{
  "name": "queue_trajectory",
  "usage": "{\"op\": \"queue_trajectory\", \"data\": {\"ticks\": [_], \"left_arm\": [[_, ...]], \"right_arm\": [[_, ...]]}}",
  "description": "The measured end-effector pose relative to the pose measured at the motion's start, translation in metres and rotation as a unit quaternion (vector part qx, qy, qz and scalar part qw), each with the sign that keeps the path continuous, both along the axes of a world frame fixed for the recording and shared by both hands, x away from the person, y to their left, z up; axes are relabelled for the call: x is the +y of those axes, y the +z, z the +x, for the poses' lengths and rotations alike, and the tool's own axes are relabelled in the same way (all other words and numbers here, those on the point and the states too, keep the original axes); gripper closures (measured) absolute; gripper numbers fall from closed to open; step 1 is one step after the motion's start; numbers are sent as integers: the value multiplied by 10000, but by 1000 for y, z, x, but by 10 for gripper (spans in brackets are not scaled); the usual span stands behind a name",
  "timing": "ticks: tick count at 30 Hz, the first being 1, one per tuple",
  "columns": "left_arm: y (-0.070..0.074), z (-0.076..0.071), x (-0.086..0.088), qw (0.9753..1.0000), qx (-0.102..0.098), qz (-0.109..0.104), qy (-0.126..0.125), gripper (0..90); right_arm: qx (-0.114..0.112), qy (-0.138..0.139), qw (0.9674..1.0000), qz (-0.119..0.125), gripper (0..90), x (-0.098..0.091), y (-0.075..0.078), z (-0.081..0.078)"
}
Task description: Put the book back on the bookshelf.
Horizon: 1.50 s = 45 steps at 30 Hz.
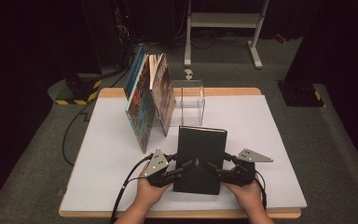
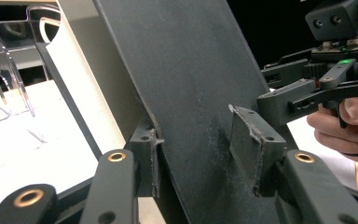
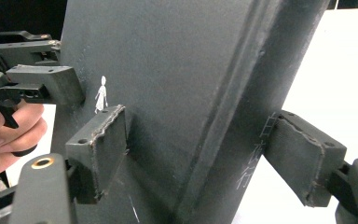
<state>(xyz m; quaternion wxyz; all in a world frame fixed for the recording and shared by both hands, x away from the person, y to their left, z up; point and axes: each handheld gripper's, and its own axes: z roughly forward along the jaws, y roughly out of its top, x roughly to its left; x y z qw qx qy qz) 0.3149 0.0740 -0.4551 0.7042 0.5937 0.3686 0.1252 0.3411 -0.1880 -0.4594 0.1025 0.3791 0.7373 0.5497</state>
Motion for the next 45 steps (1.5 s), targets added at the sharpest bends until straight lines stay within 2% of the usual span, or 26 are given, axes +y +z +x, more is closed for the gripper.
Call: {"op": "queue_trajectory", "data": {"ticks": [6,9,19,24,36,45], "left_arm": [[3,0,-3,9999,-88,46,14,559],[5,2,-4,10000,-86,10,22,563],[8,6,-6,9997,-174,180,71,569],[8,9,-8,9996,-173,181,102,570],[8,15,-9,9994,-213,222,137,569],[8,23,-8,9993,-240,243,154,568]], "right_arm": [[-255,-138,9996,-27,258,-1,5,-5],[-325,-178,9993,-44,271,-1,7,-6],[-595,-363,9975,-97,323,-3,12,-9],[-733,-414,9964,-138,344,-3,15,-10],[-898,-478,9945,-231,354,-1,17,-9],[-932,-505,9941,-231,356,0,18,-2]]}}
